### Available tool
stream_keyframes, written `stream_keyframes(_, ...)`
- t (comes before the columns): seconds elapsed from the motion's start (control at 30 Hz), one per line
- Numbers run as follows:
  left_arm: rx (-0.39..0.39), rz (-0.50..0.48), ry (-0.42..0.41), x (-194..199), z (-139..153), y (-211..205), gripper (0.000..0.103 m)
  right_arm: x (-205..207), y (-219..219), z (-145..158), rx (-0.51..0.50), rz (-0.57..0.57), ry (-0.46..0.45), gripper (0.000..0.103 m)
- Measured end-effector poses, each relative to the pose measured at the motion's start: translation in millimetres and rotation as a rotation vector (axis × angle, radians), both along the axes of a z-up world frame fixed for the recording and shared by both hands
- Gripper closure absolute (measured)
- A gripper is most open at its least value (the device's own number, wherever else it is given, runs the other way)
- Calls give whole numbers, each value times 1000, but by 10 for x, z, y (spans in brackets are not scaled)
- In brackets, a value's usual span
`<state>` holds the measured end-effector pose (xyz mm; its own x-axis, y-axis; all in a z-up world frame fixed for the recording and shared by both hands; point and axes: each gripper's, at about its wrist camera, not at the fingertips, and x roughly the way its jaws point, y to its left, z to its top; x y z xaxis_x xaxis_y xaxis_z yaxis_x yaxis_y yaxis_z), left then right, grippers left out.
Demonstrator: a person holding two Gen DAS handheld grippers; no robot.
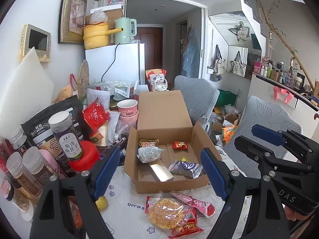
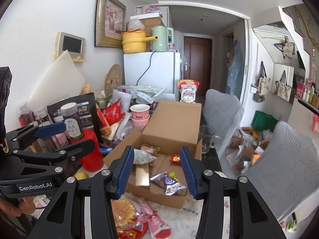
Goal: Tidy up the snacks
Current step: 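Withdraw both open tools from the box back over the table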
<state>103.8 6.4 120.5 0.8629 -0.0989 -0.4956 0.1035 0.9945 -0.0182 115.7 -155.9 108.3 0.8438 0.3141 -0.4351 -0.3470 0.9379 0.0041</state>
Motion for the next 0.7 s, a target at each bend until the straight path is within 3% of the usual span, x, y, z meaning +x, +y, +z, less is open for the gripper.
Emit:
stream_keyframes(0.23,5,-14,11,-229,-82,-10,18,-244,9,-128,10,8,15,55)
stream_keyframes(0.37,6,-20,13,-371,-145,-18,11,-334,-1,-223,16,10,33,55)
stream_keyframes(0.7,9,-54,48,-593,-322,-31,10,-576,-40,-531,36,12,95,55)
